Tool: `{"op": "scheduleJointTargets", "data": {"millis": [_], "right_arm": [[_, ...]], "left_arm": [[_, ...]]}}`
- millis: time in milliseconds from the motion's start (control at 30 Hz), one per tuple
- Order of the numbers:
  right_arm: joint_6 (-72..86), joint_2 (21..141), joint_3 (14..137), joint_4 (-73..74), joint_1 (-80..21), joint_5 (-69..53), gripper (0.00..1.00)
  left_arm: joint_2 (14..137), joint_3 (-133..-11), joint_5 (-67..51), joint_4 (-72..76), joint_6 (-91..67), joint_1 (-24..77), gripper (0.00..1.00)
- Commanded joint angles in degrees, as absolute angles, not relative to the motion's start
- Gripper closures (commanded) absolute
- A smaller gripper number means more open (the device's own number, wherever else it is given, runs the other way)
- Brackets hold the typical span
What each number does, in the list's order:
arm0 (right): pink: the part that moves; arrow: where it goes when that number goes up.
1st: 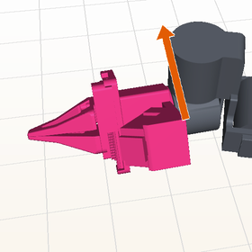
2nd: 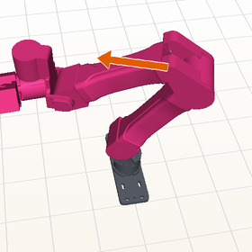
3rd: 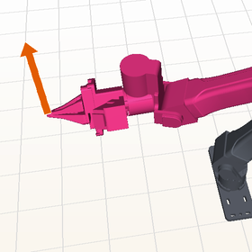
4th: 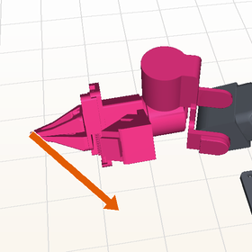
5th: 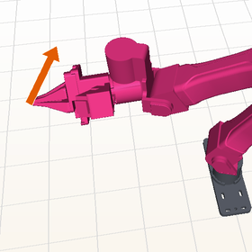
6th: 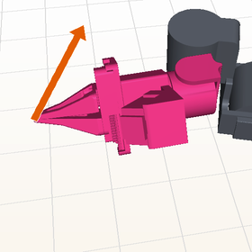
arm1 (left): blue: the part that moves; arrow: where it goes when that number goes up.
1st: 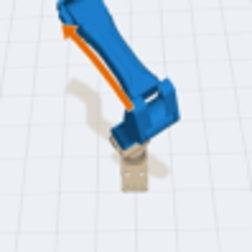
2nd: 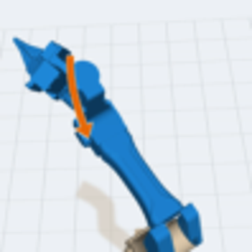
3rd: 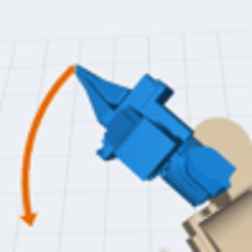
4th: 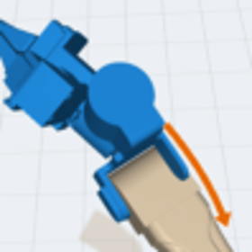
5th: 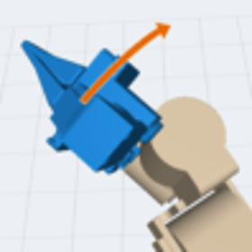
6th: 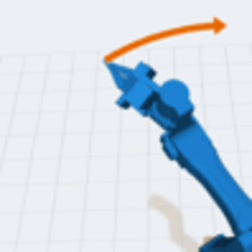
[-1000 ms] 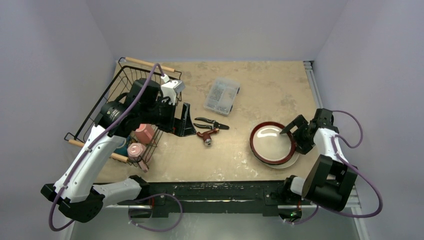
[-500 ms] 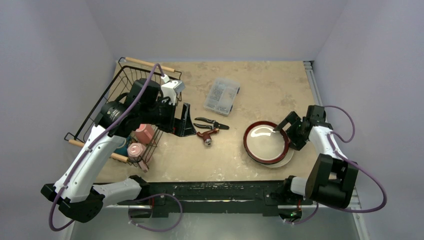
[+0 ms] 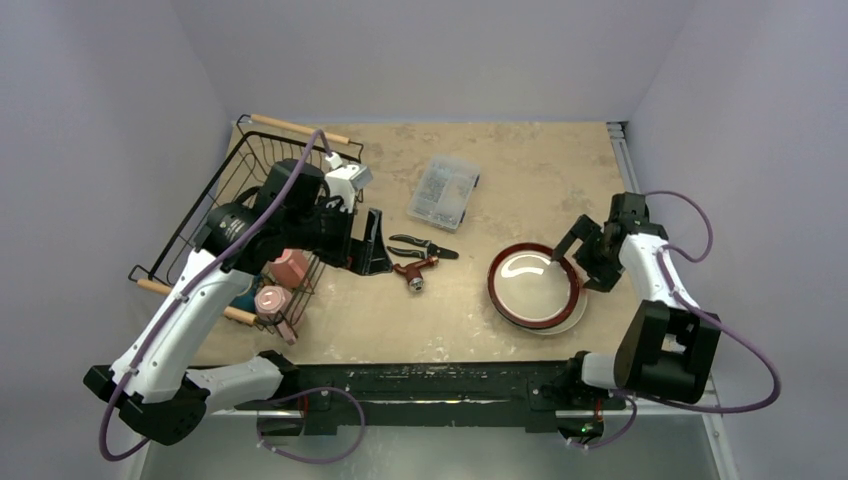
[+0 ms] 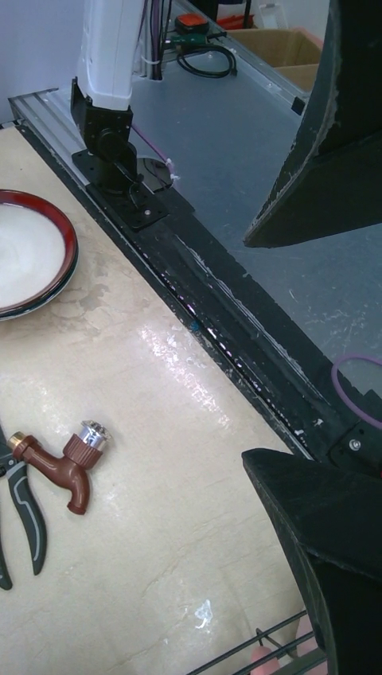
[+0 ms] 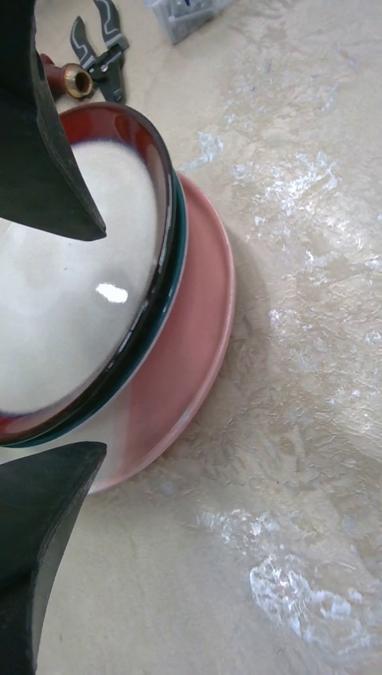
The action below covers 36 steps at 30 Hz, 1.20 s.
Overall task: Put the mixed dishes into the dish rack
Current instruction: Pick up the plate at the center of the board.
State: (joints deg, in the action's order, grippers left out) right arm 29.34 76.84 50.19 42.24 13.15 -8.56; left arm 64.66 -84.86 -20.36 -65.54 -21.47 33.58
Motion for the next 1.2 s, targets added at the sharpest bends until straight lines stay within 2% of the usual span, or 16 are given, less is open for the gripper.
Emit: {"op": "scheduleJointTargets", "data": {"millis": [0, 200, 367, 500, 567, 700, 867, 1000, 1167], "right_arm": [[27.27, 72.61, 53.92, 47.29, 12.99, -6.44, 0.01], [24.37, 71.41, 55.32, 50.46, 12.98, -3.57, 0.01], [22.66, 69.94, 57.32, 52.06, 12.86, -1.81, 0.04], [22.62, 69.83, 56.82, 51.16, 12.28, -1.75, 0.17], [22.64, 69.5, 56.03, 49.74, 12.02, -2.74, 0.2], [21.89, 69.23, 54.59, 47.72, 11.65, -3.68, 0.29], [20.56, 68.9, 52.54, 45.1, 11.49, -5.58, 0.34], [20.36, 69.29, 52.03, 43.97, 11.22, -6.66, 0.35], [20.2, 70.28, 51.68, 43.43, 10.46, -7.01, 0.35]], "left_arm": [[65.38, -82.36, -22.37, -62.38, -22.14, 33.89, 0.05], [69.55, -78.29, -28.3, -54.61, -27.14, 33.92, 0.15], [74.62, -72.22, -29.93, -37.44, -34.75, 34.83, 0.22], [79.18, -66.71, -26.99, -20.56, -43.26, 36.48, 0.23], [81.78, -64.71, -24.84, -12.5, -48.1, 37.68, 0.24], [87.13, -63.21, -20.07, 0.75, -52.5, 41.37, 0.32], [95.11, -64.79, -16.22, 7.39, -54.31, 46.0, 0.41], [99.75, -65.44, -14.79, 10.63, -56.77, 47.83, 0.41], [102.39, -66.05, -11.01, 7.25, -55.96, 48.92, 0.39]]}}
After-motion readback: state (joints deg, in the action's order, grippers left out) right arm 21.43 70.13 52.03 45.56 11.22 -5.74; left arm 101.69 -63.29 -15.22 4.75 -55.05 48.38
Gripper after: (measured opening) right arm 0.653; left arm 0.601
